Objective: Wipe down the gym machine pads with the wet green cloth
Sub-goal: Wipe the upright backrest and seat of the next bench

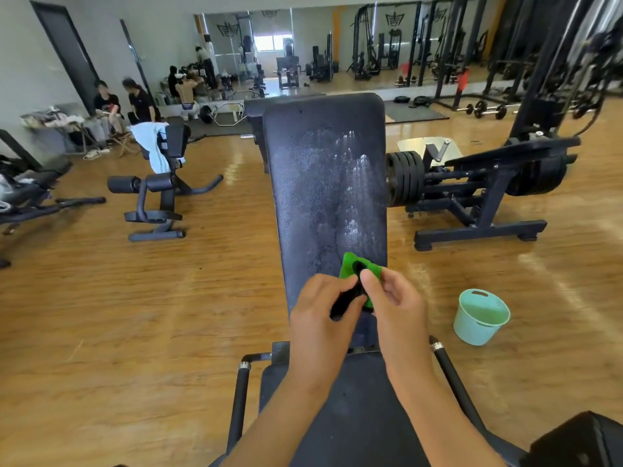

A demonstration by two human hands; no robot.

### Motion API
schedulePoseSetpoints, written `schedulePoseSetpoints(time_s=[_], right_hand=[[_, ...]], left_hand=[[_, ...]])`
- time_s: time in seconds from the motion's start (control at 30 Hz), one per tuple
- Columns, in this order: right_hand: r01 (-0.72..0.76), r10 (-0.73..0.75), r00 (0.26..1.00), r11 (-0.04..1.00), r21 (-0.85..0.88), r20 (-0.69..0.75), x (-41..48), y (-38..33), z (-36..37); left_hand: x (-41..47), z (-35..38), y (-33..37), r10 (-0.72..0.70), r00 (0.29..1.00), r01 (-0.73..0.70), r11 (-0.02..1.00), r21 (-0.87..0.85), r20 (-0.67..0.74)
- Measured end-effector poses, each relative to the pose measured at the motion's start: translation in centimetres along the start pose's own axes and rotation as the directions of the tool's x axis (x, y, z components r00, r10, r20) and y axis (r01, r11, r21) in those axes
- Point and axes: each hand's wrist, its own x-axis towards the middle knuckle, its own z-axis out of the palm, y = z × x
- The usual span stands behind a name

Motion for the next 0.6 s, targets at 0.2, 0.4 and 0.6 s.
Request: schedulePoseSetpoints(time_s=[0.2,0.4,0.6], right_hand=[[-0.022,0.027,0.997,0.997,0.071,-0.075,4.9,-1.1,1.3],[0.038,-0.036,0.999,0.998,0.051,-0.030,13.0,-3.6,3.0],[0.158,-0.158,0.987,0.987,-0.020,-0.002,20.5,-5.2,4.8]], left_hand=[[4.4,1.0,-1.0,0.138,0.984,-0.142,0.989,0.030,0.112],[10.7,2.8,-2.5,0.232,0.959,-0.237,0.972,0.007,0.162],[16.9,4.9,-3.3,0.286,0.953,-0.300,0.938,0.173,0.102]])
